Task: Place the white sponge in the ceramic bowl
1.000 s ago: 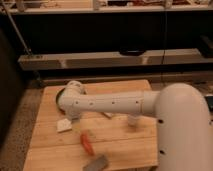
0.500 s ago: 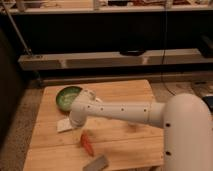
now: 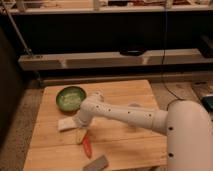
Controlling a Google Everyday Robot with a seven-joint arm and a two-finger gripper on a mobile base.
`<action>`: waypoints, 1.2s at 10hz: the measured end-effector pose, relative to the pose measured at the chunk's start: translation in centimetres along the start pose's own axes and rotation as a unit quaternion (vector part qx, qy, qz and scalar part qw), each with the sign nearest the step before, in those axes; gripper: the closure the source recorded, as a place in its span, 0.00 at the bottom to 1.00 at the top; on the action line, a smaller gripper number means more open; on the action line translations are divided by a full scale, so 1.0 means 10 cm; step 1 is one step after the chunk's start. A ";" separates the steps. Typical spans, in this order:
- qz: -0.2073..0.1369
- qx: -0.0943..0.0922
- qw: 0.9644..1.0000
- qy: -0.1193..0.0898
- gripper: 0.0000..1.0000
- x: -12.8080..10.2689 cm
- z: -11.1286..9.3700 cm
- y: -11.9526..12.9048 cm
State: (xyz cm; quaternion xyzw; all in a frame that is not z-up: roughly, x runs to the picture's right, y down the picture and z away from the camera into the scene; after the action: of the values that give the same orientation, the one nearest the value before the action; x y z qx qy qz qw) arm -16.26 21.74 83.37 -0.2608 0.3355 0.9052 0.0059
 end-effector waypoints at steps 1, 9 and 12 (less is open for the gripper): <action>0.005 -0.012 1.000 0.016 0.20 0.03 -0.14 0.03; 0.008 -0.014 0.999 0.035 0.20 0.14 -0.20 0.22; -0.002 -0.004 1.000 0.026 0.20 0.25 -0.13 0.36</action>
State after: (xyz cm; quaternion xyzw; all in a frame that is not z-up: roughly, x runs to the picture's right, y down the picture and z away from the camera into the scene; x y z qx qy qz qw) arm -18.44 17.75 83.48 -0.2851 0.3313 0.8994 -0.0016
